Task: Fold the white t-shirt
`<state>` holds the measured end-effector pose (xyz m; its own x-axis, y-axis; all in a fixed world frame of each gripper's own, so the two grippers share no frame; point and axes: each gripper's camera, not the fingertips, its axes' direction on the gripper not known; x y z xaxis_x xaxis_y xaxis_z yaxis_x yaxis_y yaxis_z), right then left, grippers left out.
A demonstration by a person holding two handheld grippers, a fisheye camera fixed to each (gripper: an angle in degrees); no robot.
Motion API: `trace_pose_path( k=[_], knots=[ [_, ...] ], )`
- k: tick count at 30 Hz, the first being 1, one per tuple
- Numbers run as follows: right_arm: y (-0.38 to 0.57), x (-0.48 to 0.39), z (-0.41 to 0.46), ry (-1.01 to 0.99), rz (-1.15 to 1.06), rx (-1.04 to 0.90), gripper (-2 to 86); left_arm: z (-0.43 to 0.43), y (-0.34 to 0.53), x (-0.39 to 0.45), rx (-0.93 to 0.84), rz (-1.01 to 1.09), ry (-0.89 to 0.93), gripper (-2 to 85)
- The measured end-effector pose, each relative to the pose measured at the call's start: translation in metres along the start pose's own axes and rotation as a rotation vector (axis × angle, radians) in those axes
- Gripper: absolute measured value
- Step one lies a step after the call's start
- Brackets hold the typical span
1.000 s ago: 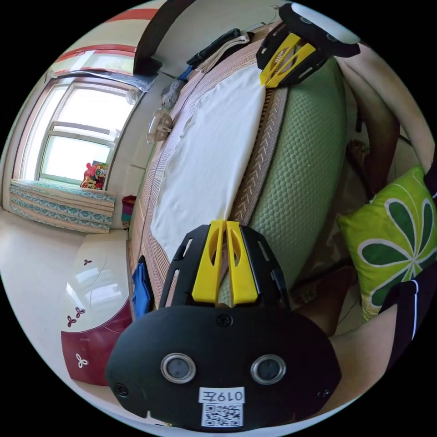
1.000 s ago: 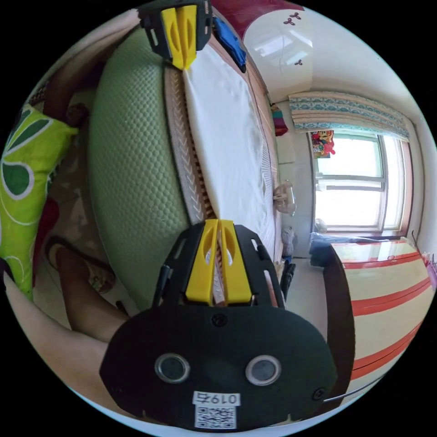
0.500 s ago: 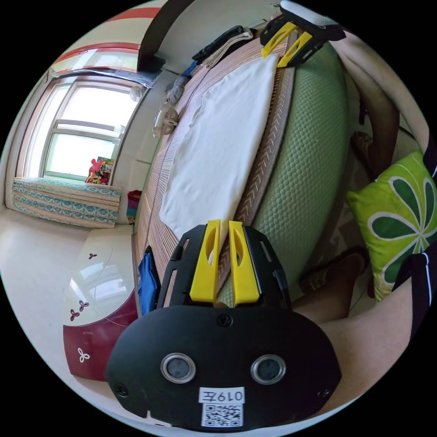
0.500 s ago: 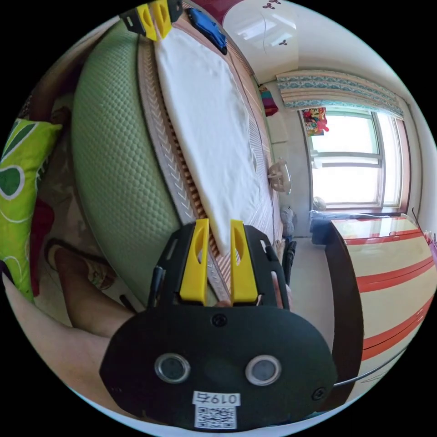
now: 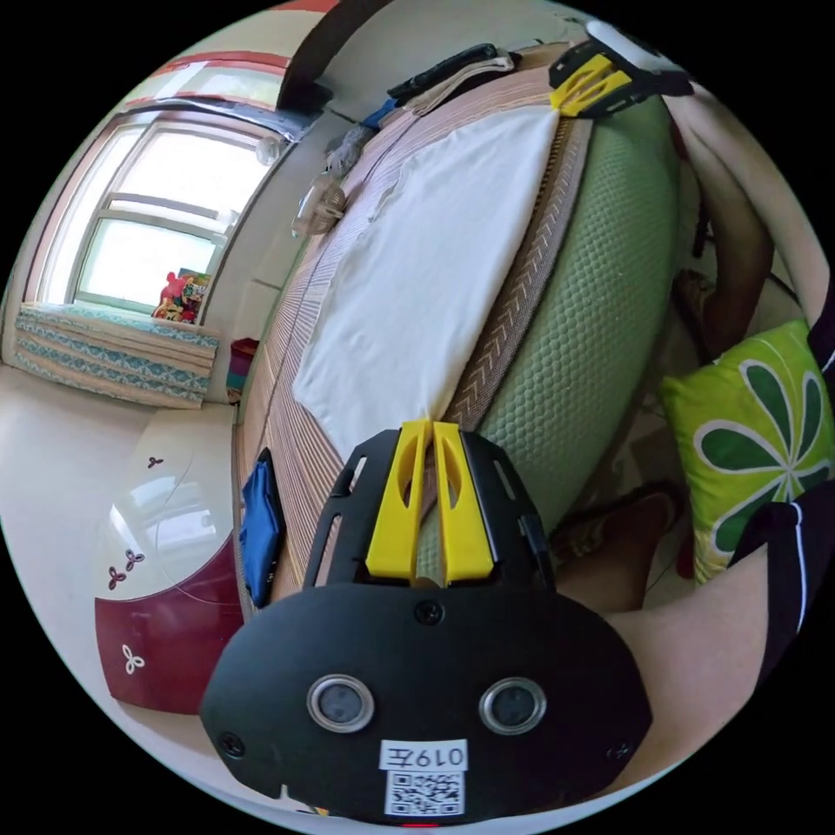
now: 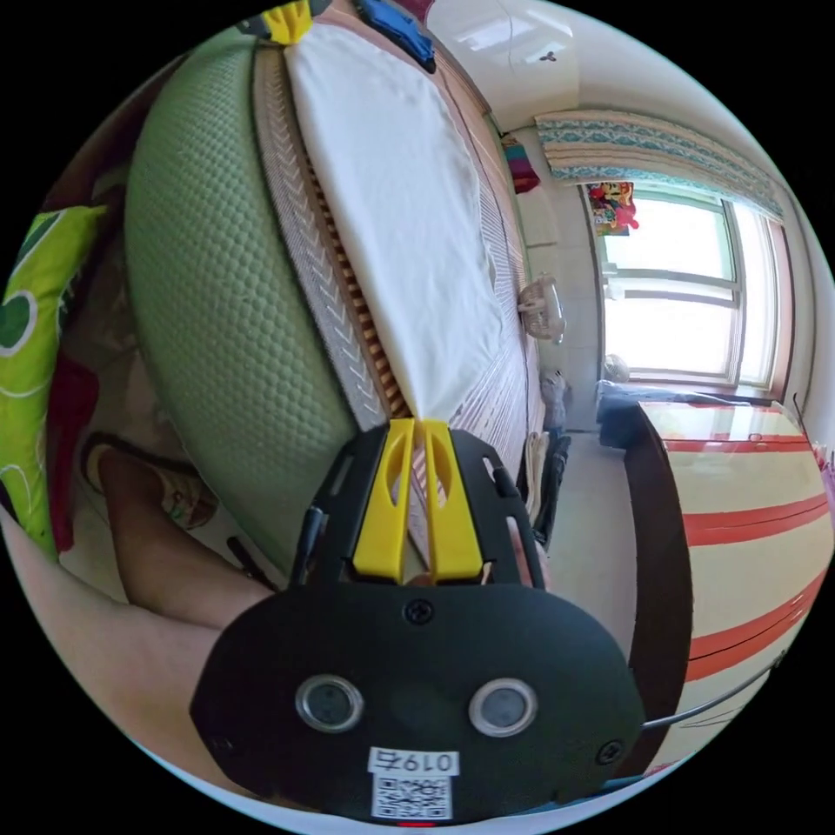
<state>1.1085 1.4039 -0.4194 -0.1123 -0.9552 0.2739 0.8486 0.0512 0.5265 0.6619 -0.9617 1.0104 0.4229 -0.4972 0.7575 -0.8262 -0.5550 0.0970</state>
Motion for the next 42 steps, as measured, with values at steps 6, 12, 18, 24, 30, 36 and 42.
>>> trace_pose_path(
  k=[6, 12, 18, 24, 30, 36, 42],
  knots=[
    [0.025, 0.008, -0.02, -0.05, 0.12, 0.014, -0.5, -0.065, 0.045, -0.116, 0.123, -0.283, 0.181, 0.9],
    [0.03, 0.056, -0.068, -0.487, 0.653, 0.287, -0.7, -0.09, 0.111, -0.302, 0.389, -0.968, 0.32, 0.9],
    [-0.019, 0.052, -0.097, -0.658, 0.721, 0.536, -0.9, -0.096, 0.139, -0.409, 0.488, -1.225, 0.22, 0.9],
    [-0.102, -0.016, -0.141, -0.453, 0.451, 0.531, -0.3, -0.08, 0.143, -0.446, 0.242, -1.078, 0.238, 1.0],
    [-0.178, -0.074, -0.175, -0.38, 0.31, 0.568, 4.5, -0.082, 0.185, -0.53, 0.275, -1.243, 0.292, 1.2],
    [-0.249, -0.107, -0.186, -0.331, 0.224, 0.537, 5.9, -0.064, 0.196, -0.608, 0.262, -1.311, 0.369, 1.7],
    [-0.327, -0.153, -0.192, -0.303, 0.118, 0.507, 7.8, -0.043, 0.195, -0.677, 0.279, -1.317, 0.481, 3.9]
  ],
)
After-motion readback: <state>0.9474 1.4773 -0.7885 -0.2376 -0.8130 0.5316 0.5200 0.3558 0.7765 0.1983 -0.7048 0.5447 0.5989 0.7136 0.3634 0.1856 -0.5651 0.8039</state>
